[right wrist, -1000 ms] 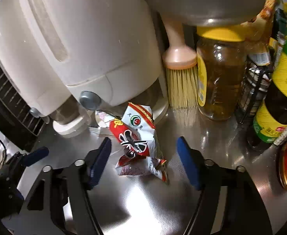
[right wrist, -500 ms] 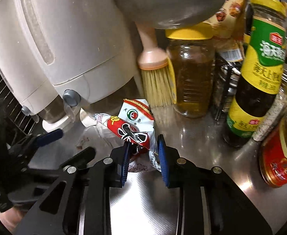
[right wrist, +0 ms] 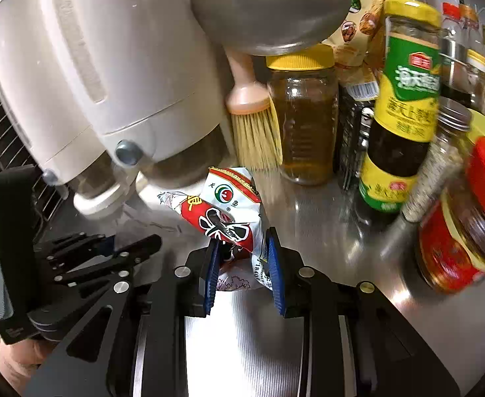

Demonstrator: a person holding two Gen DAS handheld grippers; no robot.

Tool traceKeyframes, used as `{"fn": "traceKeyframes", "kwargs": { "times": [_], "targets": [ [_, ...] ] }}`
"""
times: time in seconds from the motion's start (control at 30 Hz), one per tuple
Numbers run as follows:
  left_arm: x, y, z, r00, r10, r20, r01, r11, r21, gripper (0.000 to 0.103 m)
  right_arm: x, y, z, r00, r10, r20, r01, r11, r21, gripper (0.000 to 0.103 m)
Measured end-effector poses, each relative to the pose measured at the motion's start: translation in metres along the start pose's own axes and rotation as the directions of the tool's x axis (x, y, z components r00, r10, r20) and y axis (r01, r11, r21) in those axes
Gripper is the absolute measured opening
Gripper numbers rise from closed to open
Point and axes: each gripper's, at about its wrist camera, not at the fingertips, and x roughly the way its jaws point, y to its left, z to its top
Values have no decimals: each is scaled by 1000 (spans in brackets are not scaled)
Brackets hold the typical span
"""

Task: Collect trash
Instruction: 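Grasp the clear plastic packet with the left tool while the right grasps the red-white wrapper, then carry the clear packet and red-white wrapper down over the bin with both tools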

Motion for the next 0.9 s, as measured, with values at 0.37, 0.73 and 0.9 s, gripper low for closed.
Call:
{"fn": "traceKeyframes", "kwargs": {
  "times": [0.37, 0.73, 0.9],
  "targets": [
    [-113, -4, -64, 996, 52, 77, -48, 997, -56, 23, -82, 22, -48, 1000, 7, 30, -5, 999, -51, 26],
    [-211, -34, -158, 985, 56, 164, -43, 996, -77, 23, -170, 41, -130, 997, 37, 71, -27, 991, -130, 26],
    [-219, -49, -215, 985, 55, 161, -44, 996, -75, 23, -190, 42, -181, 997, 58, 50, -50, 988, -149, 26]
  ]
}}
